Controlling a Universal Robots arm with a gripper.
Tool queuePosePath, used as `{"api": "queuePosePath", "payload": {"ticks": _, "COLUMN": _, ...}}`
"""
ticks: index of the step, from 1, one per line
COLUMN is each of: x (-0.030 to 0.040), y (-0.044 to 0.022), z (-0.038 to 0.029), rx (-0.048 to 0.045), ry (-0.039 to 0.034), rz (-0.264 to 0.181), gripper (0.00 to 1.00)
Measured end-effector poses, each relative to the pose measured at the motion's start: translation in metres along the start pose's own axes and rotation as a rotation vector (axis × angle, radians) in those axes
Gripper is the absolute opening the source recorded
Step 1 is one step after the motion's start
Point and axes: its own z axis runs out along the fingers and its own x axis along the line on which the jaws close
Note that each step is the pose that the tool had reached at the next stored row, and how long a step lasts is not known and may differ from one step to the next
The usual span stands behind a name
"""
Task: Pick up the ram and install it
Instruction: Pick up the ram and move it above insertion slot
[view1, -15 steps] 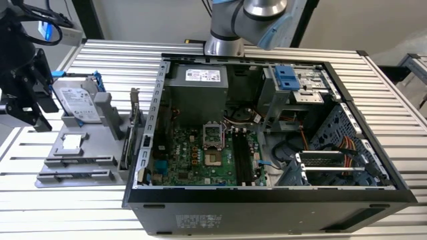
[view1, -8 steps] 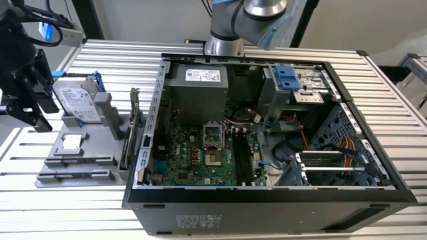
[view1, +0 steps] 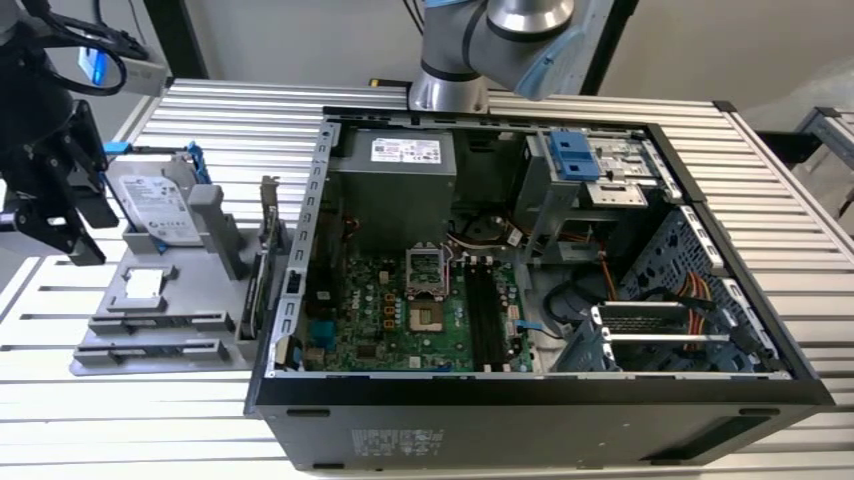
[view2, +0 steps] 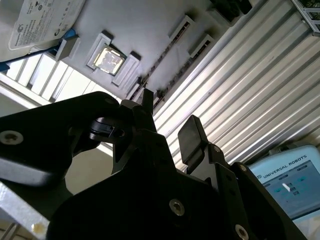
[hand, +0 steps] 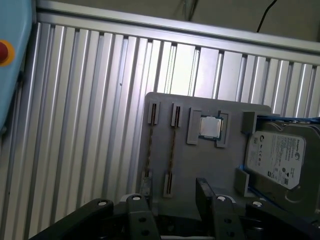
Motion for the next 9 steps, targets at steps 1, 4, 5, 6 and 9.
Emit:
{"api": "queuePosePath", "payload": {"ticks": 1, "x": 0.0000, "y": 0.0000, "z": 0.0002, "rx": 0.0000, "ry": 0.0000, "rz": 0.000, "gripper": 1.00}}
{"api": "queuePosePath", "payload": {"ticks": 4, "x": 0.0000, "y": 0.0000, "z": 0.0008, "rx": -0.0002, "ry": 0.0000, "rz": 0.000, "gripper": 1.00}}
{"api": "queuePosePath", "payload": {"ticks": 5, "x": -0.0001, "y": 0.0000, "z": 0.0010, "rx": -0.0002, "ry": 0.0000, "rz": 0.000, "gripper": 1.00}}
{"api": "queuePosePath", "payload": {"ticks": 6, "x": -0.0001, "y": 0.0000, "z": 0.0012, "rx": -0.0003, "ry": 0.0000, "rz": 0.000, "gripper": 1.00}}
{"api": "queuePosePath", "payload": {"ticks": 9, "x": -0.0001, "y": 0.0000, "z": 0.0019, "rx": -0.0005, "ry": 0.0000, "rz": 0.000, "gripper": 1.00}}
